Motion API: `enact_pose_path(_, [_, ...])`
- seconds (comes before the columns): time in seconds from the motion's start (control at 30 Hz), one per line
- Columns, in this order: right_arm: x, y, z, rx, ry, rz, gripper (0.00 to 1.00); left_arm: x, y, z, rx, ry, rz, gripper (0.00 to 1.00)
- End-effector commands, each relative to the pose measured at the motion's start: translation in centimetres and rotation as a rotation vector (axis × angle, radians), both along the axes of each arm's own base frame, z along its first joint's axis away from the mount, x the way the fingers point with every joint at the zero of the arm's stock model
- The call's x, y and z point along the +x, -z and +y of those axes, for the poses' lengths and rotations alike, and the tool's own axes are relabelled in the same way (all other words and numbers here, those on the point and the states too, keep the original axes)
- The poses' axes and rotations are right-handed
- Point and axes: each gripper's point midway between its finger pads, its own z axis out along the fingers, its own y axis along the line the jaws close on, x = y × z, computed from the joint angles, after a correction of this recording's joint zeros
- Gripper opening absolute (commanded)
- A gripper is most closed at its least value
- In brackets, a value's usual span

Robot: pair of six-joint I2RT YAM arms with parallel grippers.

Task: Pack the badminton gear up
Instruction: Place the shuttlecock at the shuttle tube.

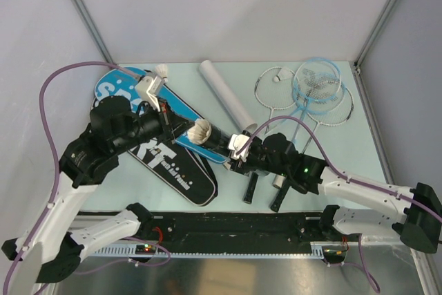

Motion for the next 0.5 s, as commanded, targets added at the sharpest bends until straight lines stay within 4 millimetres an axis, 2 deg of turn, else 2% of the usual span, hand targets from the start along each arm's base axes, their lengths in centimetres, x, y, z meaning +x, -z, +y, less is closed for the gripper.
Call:
enact_pose_path(0.0, [0.7, -5.1, 1.4, 0.146, 0.011, -0.068, 0.29, -1.4, -0.6, -1.4, -0.021, 0.118, 0.002, 0.00])
enact_pose_path(0.1, [0.9, -5.0, 1.4, 0.139, 0.021, -0.065, 0.29, -1.2, -0.3, -1.2, -0.005, 0.106, -0.010, 0.00])
enact_pose_path(0.2, [1.1, -4.4, 1.3, 0.113, 0.033, -0.051, 0.29, -0.7, -0.8, -0.1, 0.010, 0.043, -0.053, 0.01])
enact_pose_path(0.3, [1.5, -3.6, 1.1, 0.088, 0.064, -0.039, 0.28, -0.5, -1.6, 0.9, 0.011, 0.003, -0.096, 0.19])
enact_pose_path(0.37, [1.6, -3.3, 1.0, 0.082, 0.072, -0.032, 0.28, -0.8, -1.9, 0.7, 0.008, 0.026, -0.105, 0.28])
enact_pose_path(0.4, [1.7, -3.3, 1.0, 0.081, 0.076, -0.030, 0.28, -0.9, -1.8, 0.5, 0.012, 0.041, -0.103, 0.30])
enact_pose_path(0.47, [1.7, -3.3, 1.0, 0.087, 0.079, -0.028, 0.28, -0.9, -1.1, 0.0, 0.022, 0.068, -0.084, 0.25])
